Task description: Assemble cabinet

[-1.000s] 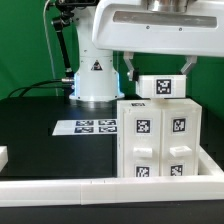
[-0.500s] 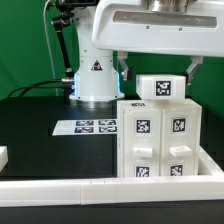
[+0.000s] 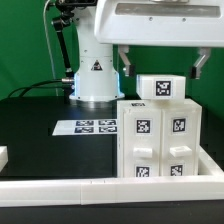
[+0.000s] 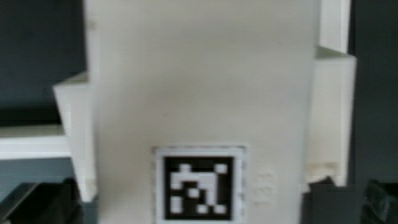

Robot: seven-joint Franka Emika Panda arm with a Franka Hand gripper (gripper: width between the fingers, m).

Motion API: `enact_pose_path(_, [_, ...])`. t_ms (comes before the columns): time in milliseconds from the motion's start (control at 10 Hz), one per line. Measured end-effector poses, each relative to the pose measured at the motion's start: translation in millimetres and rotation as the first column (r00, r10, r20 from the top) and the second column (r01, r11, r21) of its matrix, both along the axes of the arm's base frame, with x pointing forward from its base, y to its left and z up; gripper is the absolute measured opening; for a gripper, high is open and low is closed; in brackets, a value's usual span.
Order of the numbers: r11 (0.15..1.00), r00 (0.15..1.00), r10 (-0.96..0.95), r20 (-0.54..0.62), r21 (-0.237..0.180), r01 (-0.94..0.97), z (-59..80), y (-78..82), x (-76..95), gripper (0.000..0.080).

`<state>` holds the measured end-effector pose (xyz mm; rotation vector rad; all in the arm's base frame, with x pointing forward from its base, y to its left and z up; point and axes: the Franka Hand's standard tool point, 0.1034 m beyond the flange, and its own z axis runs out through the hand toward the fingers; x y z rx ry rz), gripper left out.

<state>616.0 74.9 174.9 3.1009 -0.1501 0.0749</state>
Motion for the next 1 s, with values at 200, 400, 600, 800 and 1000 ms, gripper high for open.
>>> enact_pose_path(200, [1.000,0.998,0.019,0.055,0.000,-0.019,-0.1,12.0,-0.9,0.0796])
enact_pose_path(400, [0.999,0.998,0.037,0.052,-0.003,-0.037,-0.3,8.5,-0.7,0.0796])
enact_pose_path(600, [0.999,0.998,0.034,0.051,-0.003,-0.034,-0.3,-1.8,0.6,0.0796])
enact_pose_path(800, [1.000,0.999,0.030,0.045,-0.006,-0.030,-4.3,-6.2,0.1,0.0796])
enact_pose_path(1000, [1.000,0.999,0.028,0.035,-0.009,-0.028,-11.2,-8.1,-1.8,0.0796])
